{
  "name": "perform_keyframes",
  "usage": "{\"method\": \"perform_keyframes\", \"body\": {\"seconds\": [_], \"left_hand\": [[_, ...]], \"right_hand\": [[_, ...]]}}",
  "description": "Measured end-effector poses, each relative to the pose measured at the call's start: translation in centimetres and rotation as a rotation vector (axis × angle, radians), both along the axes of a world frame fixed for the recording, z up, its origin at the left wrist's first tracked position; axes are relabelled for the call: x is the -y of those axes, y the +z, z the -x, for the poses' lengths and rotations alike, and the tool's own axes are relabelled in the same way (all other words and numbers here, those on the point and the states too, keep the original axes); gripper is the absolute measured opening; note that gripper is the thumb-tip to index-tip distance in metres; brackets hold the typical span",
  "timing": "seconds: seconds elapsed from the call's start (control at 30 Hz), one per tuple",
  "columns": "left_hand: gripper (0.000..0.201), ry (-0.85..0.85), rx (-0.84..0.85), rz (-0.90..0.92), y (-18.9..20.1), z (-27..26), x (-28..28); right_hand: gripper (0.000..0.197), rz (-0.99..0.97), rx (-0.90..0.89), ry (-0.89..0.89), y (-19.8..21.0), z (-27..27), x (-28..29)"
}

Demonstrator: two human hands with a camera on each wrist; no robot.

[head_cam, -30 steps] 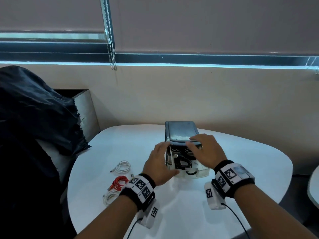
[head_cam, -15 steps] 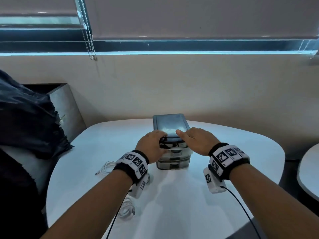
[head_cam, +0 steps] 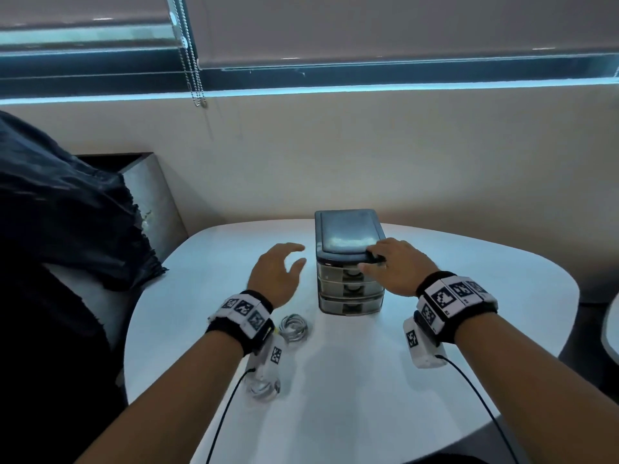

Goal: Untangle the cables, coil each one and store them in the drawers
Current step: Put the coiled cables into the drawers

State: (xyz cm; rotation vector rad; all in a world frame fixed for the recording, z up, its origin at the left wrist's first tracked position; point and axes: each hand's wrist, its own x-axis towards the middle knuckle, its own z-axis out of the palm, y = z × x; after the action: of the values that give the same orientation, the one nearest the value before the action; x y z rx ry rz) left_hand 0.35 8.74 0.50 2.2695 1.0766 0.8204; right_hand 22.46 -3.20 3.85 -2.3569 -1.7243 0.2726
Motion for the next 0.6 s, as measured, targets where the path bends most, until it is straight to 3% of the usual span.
{"method": "perform_keyframes", "body": {"seconds": [0.1, 0.2, 0.3, 0.4, 0.5, 0.6], "left_hand": [[0.019, 0.101, 0.121, 0.140, -0.2, 4.1, -0.1], [0.010, 0.182, 0.161, 0.251, -1.8, 8.2, 0.0], [0.006, 0.221, 0.195, 0.325, -3.3, 11.3, 0.2], [0.007, 0.236, 0.207, 0.355, -3.8, 13.5, 0.4], [0.004, 0.255, 0.204, 0.363, -4.1, 15.6, 0.0], [0.006, 0.261, 0.145, 0.373, -4.9, 17.2, -0.2]], "right_hand": [[0.041, -0.236, 0.101, -0.023, -0.4, 3.2, 0.9], [0.027, -0.491, 0.112, 0.118, -1.6, 8.5, 0.9], [0.029, -0.175, 0.005, 0.184, -3.8, 12.5, -0.5], [0.032, 0.160, 0.024, 0.122, -6.4, 14.3, -1.9], [0.023, 0.054, 0.069, 0.064, -7.9, 16.2, -2.6], [0.025, -0.010, 0.034, 0.272, -7.7, 19.5, -2.5]]}}
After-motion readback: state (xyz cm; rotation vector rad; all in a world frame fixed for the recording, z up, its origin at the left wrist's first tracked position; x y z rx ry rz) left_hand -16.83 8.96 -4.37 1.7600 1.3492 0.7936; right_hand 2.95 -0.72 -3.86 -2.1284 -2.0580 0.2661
